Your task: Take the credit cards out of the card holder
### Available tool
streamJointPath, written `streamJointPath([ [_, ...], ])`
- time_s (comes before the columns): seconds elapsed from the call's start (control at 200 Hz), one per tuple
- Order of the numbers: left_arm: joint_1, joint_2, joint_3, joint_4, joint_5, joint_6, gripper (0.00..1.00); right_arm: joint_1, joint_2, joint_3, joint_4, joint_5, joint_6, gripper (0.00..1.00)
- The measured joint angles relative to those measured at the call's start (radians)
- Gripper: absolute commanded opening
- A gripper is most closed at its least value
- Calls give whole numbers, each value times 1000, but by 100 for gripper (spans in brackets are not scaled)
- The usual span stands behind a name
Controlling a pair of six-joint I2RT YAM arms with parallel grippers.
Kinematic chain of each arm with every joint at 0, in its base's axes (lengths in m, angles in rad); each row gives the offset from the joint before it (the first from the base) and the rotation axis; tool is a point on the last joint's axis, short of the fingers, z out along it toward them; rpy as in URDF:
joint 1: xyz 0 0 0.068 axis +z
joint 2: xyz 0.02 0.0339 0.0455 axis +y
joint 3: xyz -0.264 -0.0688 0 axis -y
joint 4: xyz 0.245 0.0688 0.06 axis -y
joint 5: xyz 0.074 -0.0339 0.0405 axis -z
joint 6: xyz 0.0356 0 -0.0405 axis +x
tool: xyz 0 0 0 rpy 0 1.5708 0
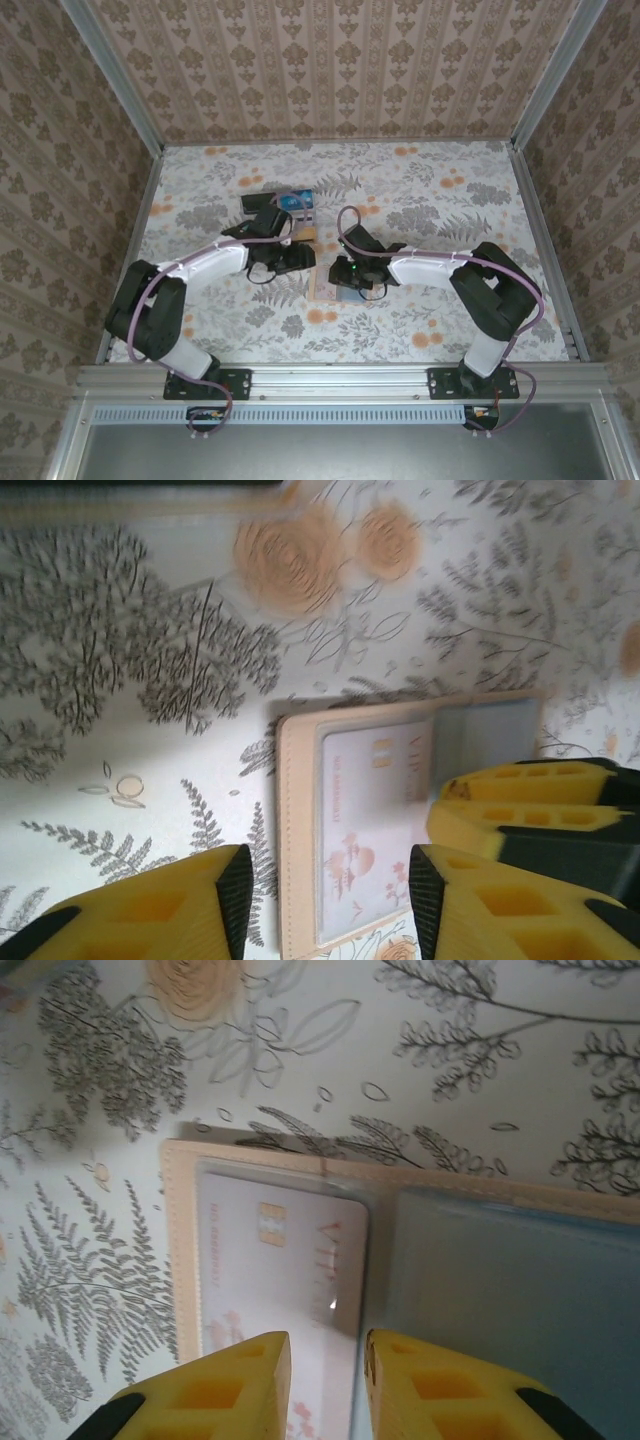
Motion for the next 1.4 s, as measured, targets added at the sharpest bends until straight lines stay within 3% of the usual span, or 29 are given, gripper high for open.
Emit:
streamJointPath([
  [0.445,-79,101,-6,45,23,-97,25,-11,3,-25,42,-30,18,22],
  [1.4,-78,137,-13,53,-15,-130,16,-38,27,-72,176,-135,16,19],
])
